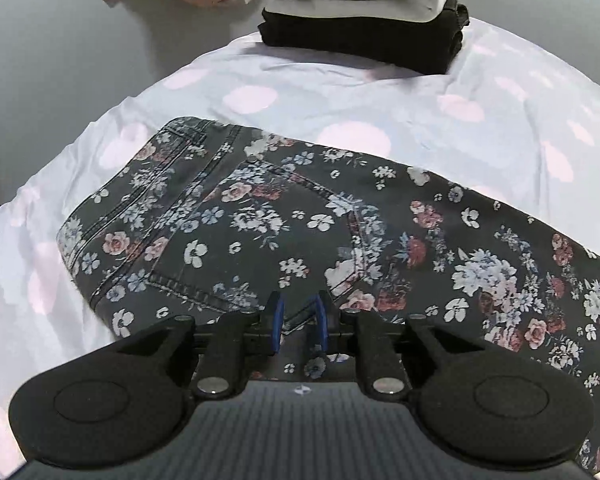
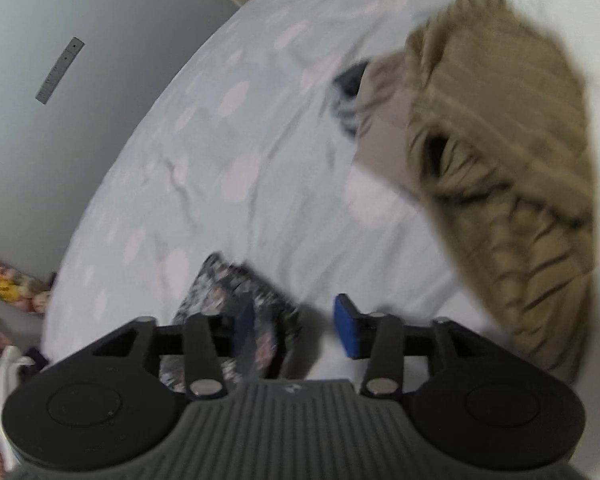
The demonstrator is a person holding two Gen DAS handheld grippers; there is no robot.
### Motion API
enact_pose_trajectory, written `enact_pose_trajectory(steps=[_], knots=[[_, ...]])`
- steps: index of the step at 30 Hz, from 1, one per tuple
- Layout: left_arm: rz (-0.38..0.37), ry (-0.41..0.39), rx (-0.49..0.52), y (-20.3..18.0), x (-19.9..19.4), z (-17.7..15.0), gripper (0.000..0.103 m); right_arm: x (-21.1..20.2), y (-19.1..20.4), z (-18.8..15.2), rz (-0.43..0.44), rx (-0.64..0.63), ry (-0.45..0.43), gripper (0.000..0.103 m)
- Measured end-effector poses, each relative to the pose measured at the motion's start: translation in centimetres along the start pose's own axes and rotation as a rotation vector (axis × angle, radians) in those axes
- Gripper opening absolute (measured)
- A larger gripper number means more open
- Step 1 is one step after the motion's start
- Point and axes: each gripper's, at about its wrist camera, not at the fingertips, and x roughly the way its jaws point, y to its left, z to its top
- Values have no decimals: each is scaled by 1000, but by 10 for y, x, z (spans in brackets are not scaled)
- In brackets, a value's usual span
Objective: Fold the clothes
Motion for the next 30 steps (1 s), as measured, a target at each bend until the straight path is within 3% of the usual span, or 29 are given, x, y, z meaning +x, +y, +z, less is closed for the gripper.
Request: enact_pose_trajectory(steps=[2,5,10,13,16,21,25,30], knots=[[-4,-1,0,0,0,0,21,10,-1,-7,39,34,29,51],[-9,7,-10,0,2,0,22,26,6,-18,-14,21,26,47],[-30,15,-42,2,5,3,22,37,21,-25,-56,-39,0,14],[-52,4,-43,0,3,4,22,22,40,-27,-57,-129,-42,11],[-98,-4,-39,-3,0,4,22,-1,63,-29,-1,-173,-71,11],[-205,-3,-22,-8,-9,1,22,-38,137,-56,139,-318,-85,11],[-265,6,-16,-11,-14,-3,22,-54,198,-103,239,-427,-74,11],[-375,43,-20,-10,-19,-10,22,-47,254,-179,332,-507,21,11]])
